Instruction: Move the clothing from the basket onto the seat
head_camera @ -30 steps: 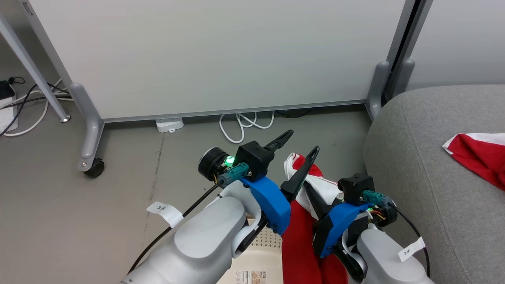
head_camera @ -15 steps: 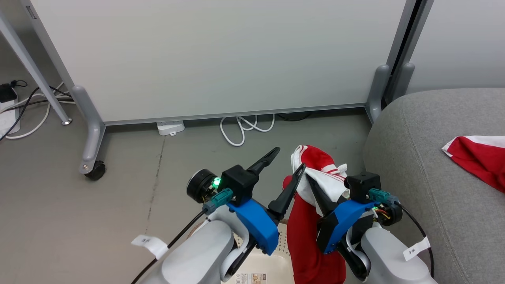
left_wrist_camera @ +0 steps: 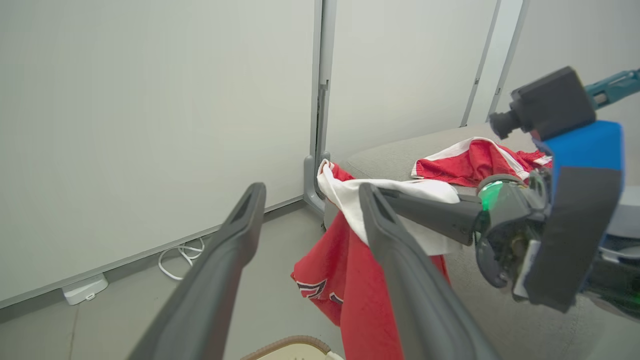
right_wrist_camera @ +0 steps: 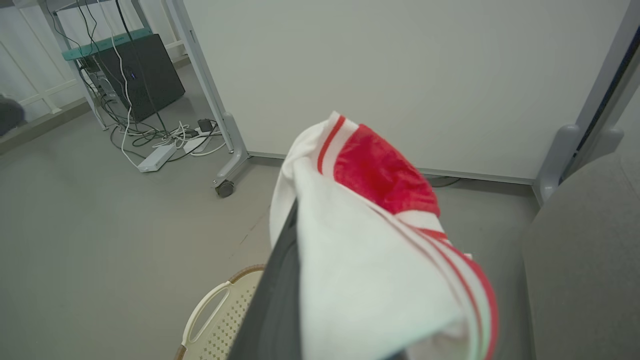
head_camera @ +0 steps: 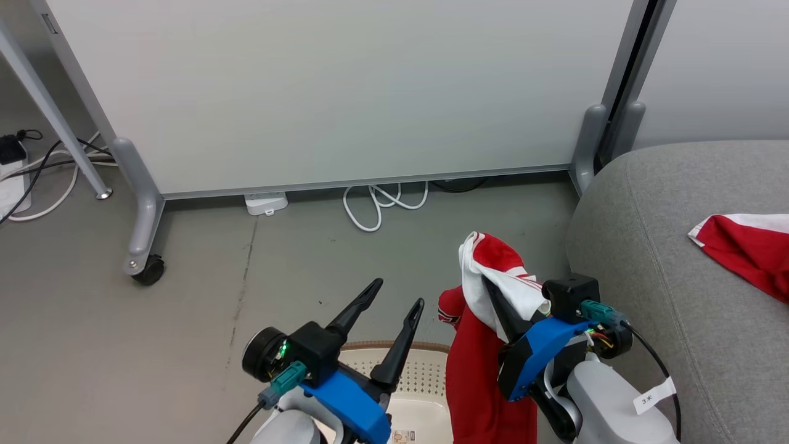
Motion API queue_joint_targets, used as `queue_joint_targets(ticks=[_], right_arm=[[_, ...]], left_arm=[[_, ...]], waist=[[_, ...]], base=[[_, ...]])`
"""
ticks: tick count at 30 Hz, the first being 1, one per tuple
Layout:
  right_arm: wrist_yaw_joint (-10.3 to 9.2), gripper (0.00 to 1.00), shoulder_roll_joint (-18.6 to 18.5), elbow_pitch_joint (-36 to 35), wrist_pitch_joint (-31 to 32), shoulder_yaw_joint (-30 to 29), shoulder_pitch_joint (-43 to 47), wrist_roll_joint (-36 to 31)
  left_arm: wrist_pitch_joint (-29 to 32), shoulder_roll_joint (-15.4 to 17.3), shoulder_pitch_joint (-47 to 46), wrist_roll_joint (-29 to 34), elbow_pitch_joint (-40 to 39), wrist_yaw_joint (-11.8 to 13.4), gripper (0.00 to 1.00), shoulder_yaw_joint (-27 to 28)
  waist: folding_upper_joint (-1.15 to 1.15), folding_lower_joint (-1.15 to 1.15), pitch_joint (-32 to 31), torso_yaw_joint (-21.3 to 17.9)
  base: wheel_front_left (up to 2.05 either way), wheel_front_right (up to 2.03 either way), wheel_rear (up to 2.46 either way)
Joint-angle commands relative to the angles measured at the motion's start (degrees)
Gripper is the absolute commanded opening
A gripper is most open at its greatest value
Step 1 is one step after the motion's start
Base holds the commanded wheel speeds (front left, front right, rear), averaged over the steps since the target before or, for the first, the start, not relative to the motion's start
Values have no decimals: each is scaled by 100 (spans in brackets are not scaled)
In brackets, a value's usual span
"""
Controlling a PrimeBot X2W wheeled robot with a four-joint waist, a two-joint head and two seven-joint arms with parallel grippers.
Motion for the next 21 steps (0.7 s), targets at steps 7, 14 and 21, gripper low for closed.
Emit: queue_joint_targets(ticks=[7, 14, 21], right_arm=[[3, 0, -1, -93, -35, -41, 71, -19], [3, 0, -1, -96, -34, -125, 108, -94], [3, 0, -1, -139, -34, -210, 125, -135]], left_arm=[[-27, -15, 570, 347, -328, -107, 100, 533], [-27, -79, 708, 533, -351, -168, 100, 731], [-27, -129, 745, 627, -314, -193, 100, 832]], waist=[[0, 0, -8, -9], [0, 0, -2, 19], [0, 0, -1, -92]], base=[[0, 0, 0], [0, 0, 0], [0, 0, 0]])
